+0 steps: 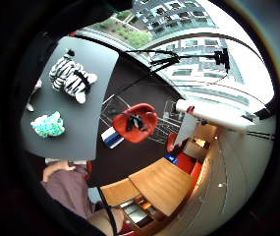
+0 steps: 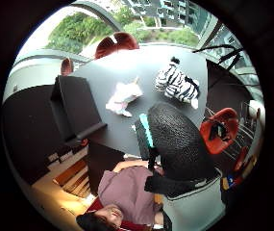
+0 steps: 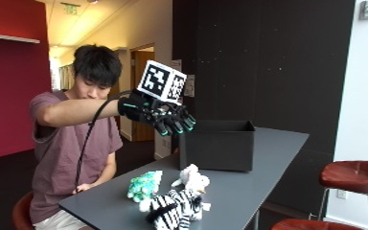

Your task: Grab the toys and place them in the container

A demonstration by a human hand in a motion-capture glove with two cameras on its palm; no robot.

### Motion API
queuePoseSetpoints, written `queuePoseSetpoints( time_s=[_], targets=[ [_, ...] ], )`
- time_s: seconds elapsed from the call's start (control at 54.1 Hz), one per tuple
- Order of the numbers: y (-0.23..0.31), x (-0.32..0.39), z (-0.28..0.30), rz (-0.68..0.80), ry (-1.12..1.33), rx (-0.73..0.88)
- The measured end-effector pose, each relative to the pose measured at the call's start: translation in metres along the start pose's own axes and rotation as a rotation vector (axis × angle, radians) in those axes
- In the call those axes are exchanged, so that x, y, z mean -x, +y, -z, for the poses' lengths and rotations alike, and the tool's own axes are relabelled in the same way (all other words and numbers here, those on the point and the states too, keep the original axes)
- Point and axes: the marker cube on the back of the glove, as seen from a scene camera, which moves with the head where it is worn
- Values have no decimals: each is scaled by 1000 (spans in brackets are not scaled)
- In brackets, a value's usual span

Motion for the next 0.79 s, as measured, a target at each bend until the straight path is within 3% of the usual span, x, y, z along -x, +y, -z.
queuePoseSetpoints(
  time_s=[0.536,0.795],
  targets=[
    [-71,-10,-68,22,-40,90],
    [-108,0,-142,9,-96,202]
  ],
)
